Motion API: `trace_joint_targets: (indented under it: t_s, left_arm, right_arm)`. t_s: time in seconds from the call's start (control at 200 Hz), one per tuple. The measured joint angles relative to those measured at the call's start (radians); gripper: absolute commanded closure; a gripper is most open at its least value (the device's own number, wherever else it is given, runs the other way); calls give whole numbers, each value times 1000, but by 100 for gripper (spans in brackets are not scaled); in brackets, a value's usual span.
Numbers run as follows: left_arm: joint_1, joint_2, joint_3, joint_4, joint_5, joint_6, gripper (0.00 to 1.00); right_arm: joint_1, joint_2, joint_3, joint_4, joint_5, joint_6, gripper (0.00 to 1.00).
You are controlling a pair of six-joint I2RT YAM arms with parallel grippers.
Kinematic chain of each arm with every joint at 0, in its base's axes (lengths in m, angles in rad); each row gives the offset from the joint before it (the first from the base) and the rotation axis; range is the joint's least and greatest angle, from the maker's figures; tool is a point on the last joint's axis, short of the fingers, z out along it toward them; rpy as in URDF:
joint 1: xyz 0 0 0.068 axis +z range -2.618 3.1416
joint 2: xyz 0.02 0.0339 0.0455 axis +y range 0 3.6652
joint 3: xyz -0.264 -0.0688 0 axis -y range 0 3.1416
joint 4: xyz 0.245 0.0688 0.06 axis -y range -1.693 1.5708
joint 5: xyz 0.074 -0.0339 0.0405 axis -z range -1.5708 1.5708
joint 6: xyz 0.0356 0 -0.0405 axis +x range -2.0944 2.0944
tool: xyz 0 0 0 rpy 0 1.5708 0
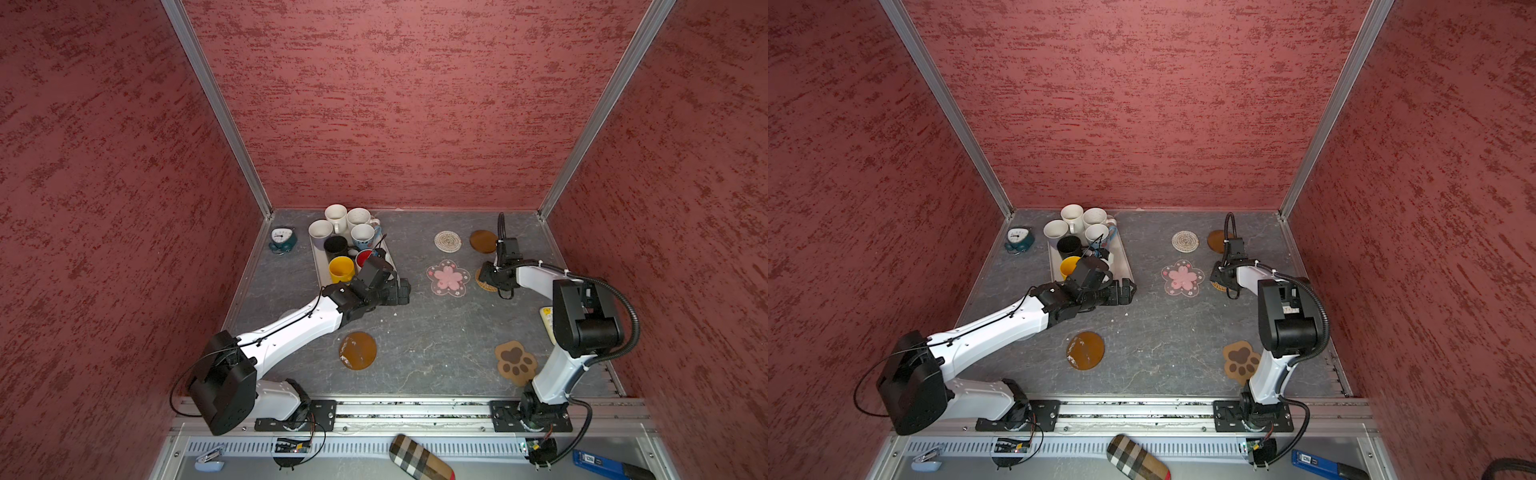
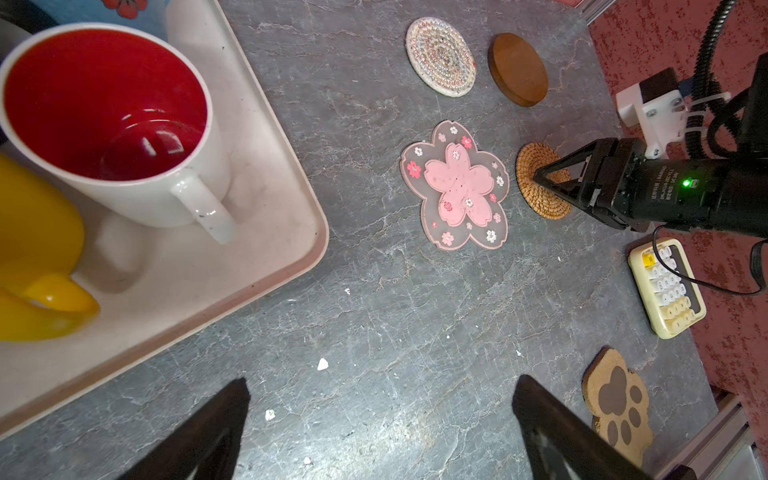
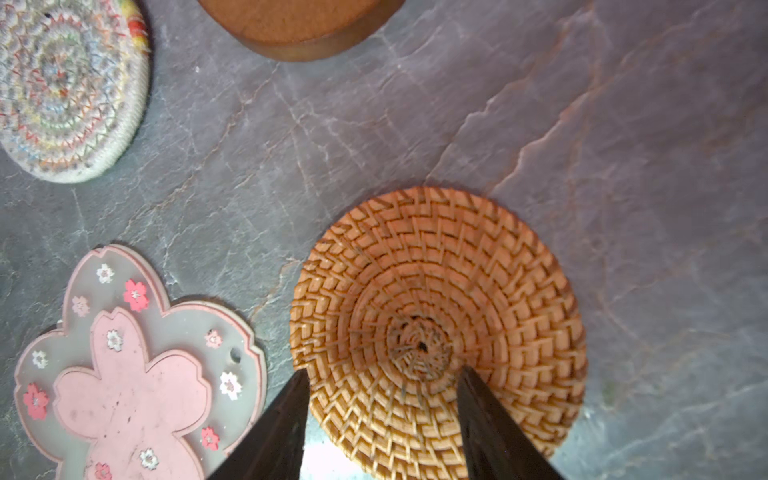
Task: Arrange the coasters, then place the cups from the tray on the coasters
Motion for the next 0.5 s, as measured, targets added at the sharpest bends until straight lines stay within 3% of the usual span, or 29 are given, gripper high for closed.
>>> trace_joint_targets:
  t_s: [0.296,0.501]
  left_arm:
    - [-3,1,10,-10,1,1,0]
    - [-13,12,68,-26,2,2,0]
  right_arm:
    - [4,-29,0,-43,-25,2,22]
    - [4,-119,9,-105,-33,2,18]
